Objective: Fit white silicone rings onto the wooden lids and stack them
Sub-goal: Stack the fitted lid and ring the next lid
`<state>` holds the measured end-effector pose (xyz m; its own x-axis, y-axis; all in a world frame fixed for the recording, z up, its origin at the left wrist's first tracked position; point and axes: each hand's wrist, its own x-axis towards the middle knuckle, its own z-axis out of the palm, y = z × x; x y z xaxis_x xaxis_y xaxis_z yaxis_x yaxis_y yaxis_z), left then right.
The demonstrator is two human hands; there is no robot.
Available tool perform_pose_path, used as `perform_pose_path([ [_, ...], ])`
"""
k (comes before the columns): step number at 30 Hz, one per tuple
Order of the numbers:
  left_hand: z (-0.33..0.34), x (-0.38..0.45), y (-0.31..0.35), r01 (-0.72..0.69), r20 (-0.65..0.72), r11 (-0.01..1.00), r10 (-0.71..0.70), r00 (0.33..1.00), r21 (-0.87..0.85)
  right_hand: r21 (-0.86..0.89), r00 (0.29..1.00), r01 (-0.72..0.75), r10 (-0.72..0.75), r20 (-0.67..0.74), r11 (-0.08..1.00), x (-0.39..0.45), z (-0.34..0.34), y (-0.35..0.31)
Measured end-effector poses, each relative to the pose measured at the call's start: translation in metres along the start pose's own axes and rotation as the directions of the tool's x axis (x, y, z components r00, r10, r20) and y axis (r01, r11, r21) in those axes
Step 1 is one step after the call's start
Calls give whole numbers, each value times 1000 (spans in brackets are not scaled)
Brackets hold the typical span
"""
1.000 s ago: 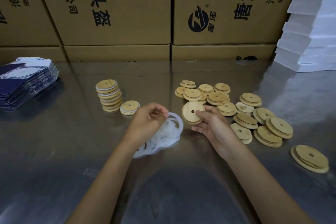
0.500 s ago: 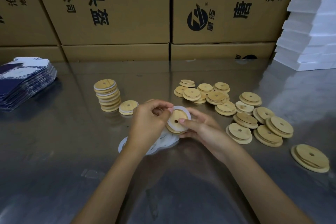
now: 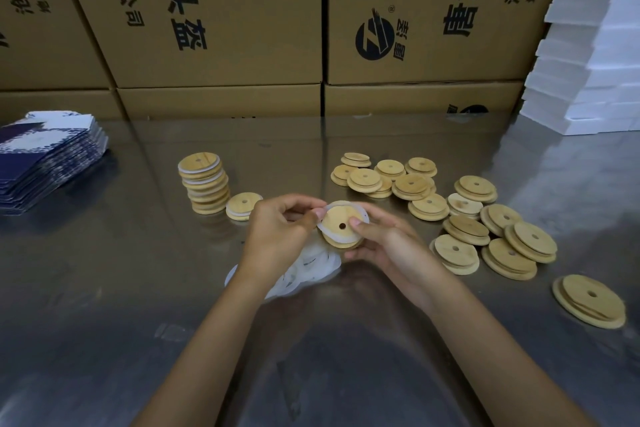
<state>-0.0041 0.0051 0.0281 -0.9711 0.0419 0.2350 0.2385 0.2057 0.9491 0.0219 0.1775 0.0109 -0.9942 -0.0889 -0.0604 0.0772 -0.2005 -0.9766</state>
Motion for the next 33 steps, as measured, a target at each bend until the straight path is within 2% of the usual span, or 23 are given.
perform_pose_path([
  [8,-6,0,3,169,28,966,-167,986,-195,107,1000,-15,16,-11,994,1,-3,-4],
  [13,-2,0,1,185,63,968,-177,982,-171,141,1000,-13,15,-8,990,-1,-3,-4],
  [19,-1,-1,-1,140,22,980,-139,990,-142,-34,999,1,-2,-42,999,-2,-1,-2],
  [33,1,-2,0,80,24,995,-79,997,-66,-156,997,9,-22,-80,988,-2,0,-4],
])
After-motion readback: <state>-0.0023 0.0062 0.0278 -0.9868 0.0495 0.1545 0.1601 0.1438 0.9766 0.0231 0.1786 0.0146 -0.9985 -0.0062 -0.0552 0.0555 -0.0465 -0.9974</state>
